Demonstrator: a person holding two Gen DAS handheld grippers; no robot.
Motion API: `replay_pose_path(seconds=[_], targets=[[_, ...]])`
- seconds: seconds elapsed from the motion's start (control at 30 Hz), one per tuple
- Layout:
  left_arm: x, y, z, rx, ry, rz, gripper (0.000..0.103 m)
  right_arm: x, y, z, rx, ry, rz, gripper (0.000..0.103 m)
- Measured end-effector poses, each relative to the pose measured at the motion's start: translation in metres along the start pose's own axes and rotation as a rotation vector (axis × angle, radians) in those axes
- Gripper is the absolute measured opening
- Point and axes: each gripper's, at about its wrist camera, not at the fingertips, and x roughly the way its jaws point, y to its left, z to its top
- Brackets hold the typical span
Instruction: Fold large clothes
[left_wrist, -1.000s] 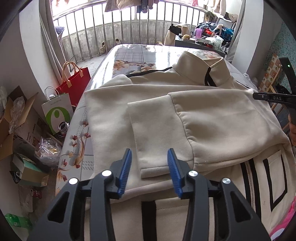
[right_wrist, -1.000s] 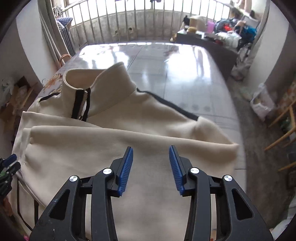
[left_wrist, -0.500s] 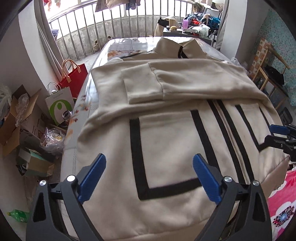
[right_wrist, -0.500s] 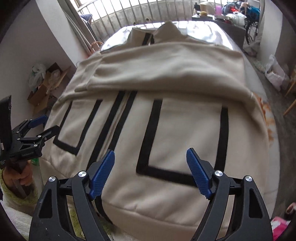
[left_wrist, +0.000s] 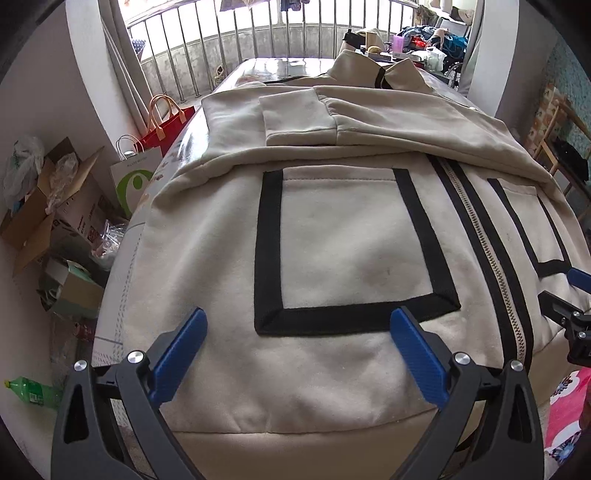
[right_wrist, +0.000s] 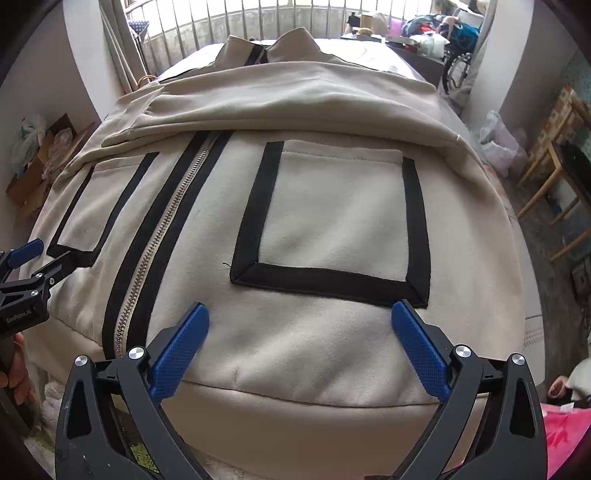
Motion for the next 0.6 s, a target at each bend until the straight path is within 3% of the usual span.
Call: replay_pose_path(seconds=[0.43,0.6], targets=[[0.0008,0.0011,0.0004,-0.013,0.004,-0.007,0.098,-0.0008,0.0041,-0.0084,0.042,-0.037,-0.017,0.095],[0.002,0.0023,0.0015,-0.016,0.013,-0.013,0.098,-0.0022,0.0063,-0.007,0.077,-0.004,-0.037,0.095]])
